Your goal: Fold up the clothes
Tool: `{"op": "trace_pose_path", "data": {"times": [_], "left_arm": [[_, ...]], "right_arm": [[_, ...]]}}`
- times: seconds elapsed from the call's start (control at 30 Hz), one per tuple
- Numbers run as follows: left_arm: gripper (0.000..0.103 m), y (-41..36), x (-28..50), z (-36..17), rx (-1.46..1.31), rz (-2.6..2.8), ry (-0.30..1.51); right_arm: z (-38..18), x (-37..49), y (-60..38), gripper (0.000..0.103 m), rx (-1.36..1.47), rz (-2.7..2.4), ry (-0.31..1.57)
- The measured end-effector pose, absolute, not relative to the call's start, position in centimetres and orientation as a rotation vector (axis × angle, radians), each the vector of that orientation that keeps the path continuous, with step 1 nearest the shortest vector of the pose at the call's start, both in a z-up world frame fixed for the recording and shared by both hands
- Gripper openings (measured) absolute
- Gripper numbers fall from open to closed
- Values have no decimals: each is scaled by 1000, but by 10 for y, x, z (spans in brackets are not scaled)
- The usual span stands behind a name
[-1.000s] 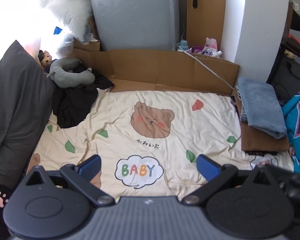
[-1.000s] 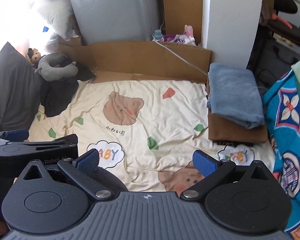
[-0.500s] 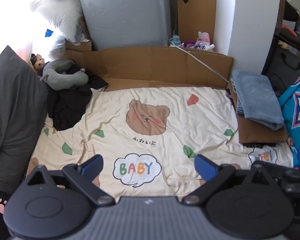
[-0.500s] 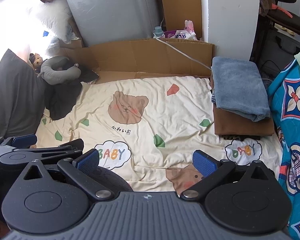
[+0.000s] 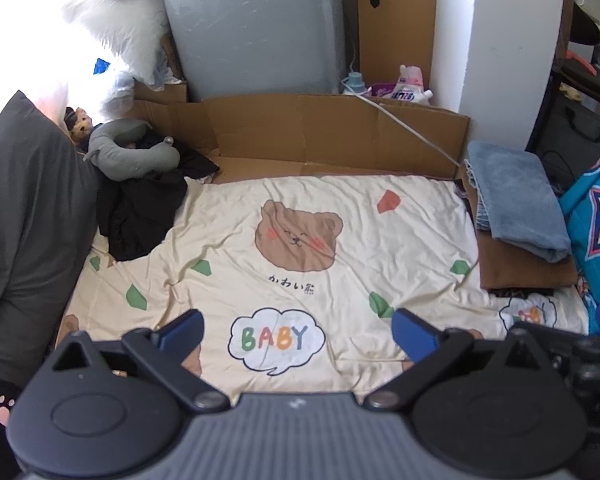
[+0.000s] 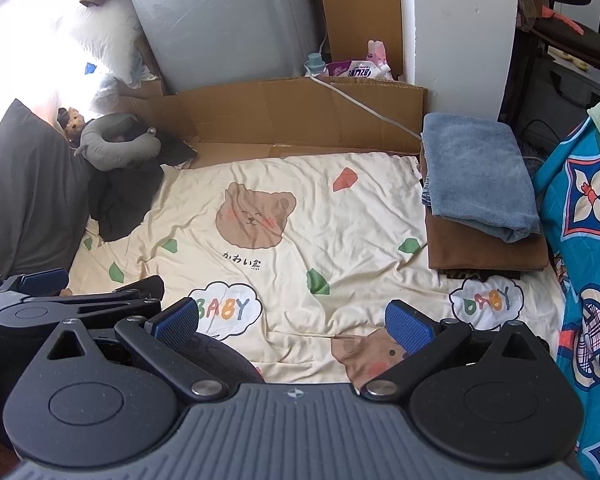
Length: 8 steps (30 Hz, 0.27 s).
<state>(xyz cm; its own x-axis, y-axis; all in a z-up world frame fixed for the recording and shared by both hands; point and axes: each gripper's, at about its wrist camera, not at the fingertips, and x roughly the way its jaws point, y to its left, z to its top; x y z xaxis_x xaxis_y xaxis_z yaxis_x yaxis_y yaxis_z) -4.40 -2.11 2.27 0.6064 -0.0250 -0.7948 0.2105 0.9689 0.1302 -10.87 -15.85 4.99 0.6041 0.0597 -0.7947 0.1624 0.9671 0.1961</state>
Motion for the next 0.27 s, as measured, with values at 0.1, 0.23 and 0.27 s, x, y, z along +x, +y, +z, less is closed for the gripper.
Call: {"op": "trace_pose_path", "data": {"times": [0.1, 0.23, 0.27], "left_arm": [[102, -20, -43, 23, 212, -136, 914], [102, -19, -42, 23, 206, -137, 919], [102, -18, -42, 23, 206, -136, 919]], "right_arm": [[50, -109, -158, 102, 268, -61, 922], [50, -109, -160, 102, 284, -58, 922], [50, -109, -161, 102, 284, -58, 923]]}}
